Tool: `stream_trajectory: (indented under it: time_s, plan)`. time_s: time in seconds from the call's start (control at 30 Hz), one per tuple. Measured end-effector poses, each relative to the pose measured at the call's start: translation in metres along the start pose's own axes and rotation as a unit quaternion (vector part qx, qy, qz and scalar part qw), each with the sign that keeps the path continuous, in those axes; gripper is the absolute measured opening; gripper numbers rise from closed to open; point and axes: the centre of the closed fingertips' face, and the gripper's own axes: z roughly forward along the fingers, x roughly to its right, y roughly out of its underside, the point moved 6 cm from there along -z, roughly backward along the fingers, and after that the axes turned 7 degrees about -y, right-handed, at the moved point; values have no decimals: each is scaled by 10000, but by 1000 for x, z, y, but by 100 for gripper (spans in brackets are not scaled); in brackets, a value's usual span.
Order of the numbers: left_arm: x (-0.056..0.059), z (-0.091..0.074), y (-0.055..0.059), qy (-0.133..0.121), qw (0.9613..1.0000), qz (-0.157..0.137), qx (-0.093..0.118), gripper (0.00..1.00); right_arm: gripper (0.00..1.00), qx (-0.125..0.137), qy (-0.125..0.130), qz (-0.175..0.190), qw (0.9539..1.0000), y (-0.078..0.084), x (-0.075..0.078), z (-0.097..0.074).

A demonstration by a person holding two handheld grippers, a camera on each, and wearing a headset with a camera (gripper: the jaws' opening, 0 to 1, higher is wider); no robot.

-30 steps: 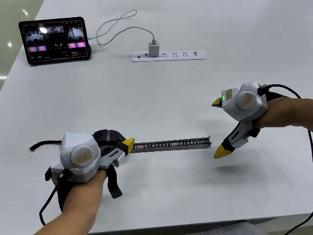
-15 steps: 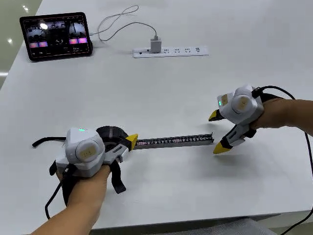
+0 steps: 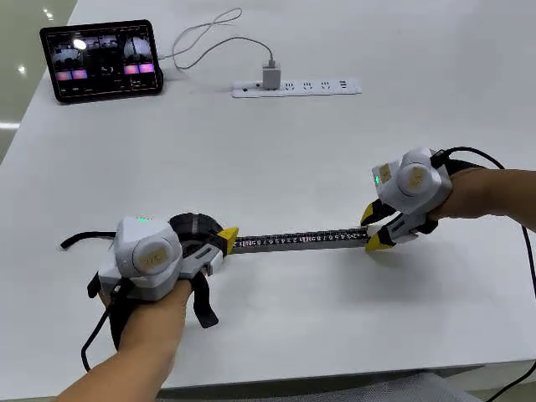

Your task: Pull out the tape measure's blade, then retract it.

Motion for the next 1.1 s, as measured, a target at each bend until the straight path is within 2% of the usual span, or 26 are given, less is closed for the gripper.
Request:
stream_trajectory:
  time_s: [0.13, 0.3, 0.4, 0.47, 0.57, 0.67, 0.7, 0.8, 0.93, 1.1]
  plan:
    - [0, 1, 0, -17, 10000, 13, 14, 99, 12, -59, 4, -62, 10000, -1, 0, 2]
    - [1, 2, 0, -16, 10000, 19, 11, 99, 11, -52, -46, 7, 10000, -1, 1, 1]
    - [1, 3, 1, -45, 10000, -20, 0, 99, 11, -102, 19, 80, 9999, -2, 0, 2]
    - [2, 4, 3, -12, 10000, -60, -11, 98, 10, -172, 91, 178, 9997, -3, -2, 3]
    - [5, 5, 5, -5, 10000, 30, -43, 97, 10, -298, 130, 229, 9992, -6, -3, 4]
    - [6, 5, 7, -15, 10000, 61, -33, 94, 9, -466, 53, 157, 9988, -8, -3, 4]
    - [6, 6, 8, 0, 10000, 24, -71, 93, 9, -517, 57, 253, 9983, -8, -2, 4]
    - [6, 6, 9, -31, 9999, 20, -109, 86, 9, -688, 90, 140, 9975, -9, -4, 6]
    - [7, 8, 11, 28, 9998, 76, -169, 77, 9, -731, 81, 249, 9970, -8, -1, 7]
    - [6, 12, 13, 10, 9997, 62, -227, 72, 9, -813, 25, 254, 9964, -9, 0, 7]
